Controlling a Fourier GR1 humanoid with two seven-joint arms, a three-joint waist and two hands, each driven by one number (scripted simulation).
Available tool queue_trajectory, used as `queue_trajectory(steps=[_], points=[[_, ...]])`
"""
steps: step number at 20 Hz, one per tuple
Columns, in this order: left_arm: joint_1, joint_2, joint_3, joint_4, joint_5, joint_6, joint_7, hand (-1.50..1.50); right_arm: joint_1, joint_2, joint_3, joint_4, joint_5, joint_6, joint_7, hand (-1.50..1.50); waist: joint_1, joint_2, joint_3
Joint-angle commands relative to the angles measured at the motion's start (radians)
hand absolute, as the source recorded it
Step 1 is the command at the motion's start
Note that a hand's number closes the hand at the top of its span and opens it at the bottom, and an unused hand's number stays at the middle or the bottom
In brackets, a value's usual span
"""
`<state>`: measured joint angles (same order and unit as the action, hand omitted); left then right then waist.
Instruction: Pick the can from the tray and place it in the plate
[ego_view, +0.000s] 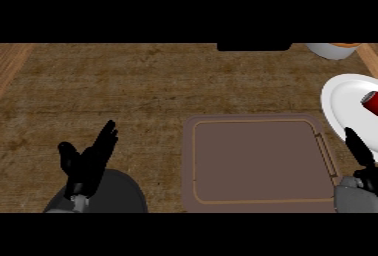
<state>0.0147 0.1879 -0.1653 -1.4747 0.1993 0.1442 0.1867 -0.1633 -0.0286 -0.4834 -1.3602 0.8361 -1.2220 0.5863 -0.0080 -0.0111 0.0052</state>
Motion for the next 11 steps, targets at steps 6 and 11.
queue_trajectory(steps=[6, 11], points=[[0.062, -0.018, -0.016, 0.012, -0.013, -0.028, -0.012, 0.00, 0.158, 0.028, 0.260, -0.087, 0.256, -0.107, 0.372, -1.50, 0.015, 0.010, -0.007], [0.057, -0.016, 0.006, 0.022, -0.013, -0.028, 0.009, 0.00, 0.177, 0.028, 0.282, -0.134, 0.402, -0.071, 0.525, -1.50, 0.011, 0.010, -0.006]])
